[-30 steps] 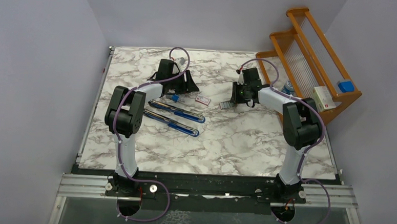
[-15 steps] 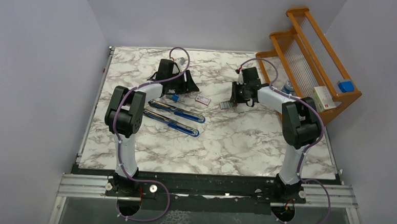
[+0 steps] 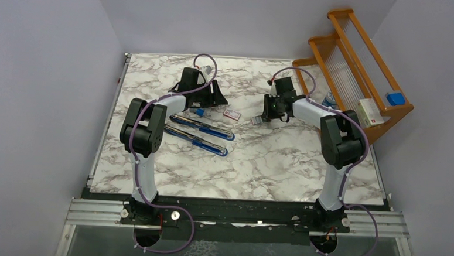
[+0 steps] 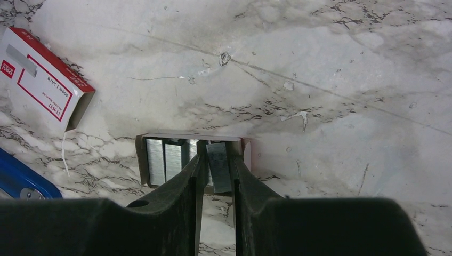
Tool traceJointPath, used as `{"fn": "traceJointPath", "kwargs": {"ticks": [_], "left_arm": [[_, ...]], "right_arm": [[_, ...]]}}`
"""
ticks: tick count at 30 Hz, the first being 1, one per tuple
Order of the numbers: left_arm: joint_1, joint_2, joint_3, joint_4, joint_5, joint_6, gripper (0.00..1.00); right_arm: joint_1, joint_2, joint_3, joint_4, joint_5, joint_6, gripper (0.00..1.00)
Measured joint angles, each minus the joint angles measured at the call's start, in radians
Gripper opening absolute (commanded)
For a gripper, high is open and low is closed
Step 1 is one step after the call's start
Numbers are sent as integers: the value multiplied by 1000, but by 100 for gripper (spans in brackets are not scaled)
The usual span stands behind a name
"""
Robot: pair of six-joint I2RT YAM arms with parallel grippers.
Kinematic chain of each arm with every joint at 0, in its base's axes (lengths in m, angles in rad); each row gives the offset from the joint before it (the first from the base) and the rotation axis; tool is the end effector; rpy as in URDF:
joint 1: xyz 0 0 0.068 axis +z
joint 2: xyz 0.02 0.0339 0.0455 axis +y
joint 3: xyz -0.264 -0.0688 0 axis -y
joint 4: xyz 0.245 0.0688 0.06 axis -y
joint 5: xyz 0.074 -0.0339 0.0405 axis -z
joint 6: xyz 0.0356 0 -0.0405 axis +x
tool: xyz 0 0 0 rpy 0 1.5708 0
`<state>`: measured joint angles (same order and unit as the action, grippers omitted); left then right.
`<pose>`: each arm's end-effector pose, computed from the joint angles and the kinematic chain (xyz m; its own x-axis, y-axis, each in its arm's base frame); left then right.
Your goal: Load the staples into the stapler
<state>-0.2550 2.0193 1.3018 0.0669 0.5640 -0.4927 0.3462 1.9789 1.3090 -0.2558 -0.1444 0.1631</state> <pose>0.4223 -0.1297 0.1725 -0.8119 -0.2015 -0.5479 0.2733 0.6983 -0.6616 0.3931 0.1473 0.1635 -0.8094 -0.1212 -0.5746 -0.2896 0.9336 0.2111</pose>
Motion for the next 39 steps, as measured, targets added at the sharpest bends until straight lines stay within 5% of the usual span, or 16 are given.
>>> {"fn": "traceJointPath", "kwargs": {"ticks": [39], "left_arm": [[0, 0, 16, -1, 1, -1, 60]], "right_arm": [[13, -35, 22, -27, 16, -20, 18]]}}
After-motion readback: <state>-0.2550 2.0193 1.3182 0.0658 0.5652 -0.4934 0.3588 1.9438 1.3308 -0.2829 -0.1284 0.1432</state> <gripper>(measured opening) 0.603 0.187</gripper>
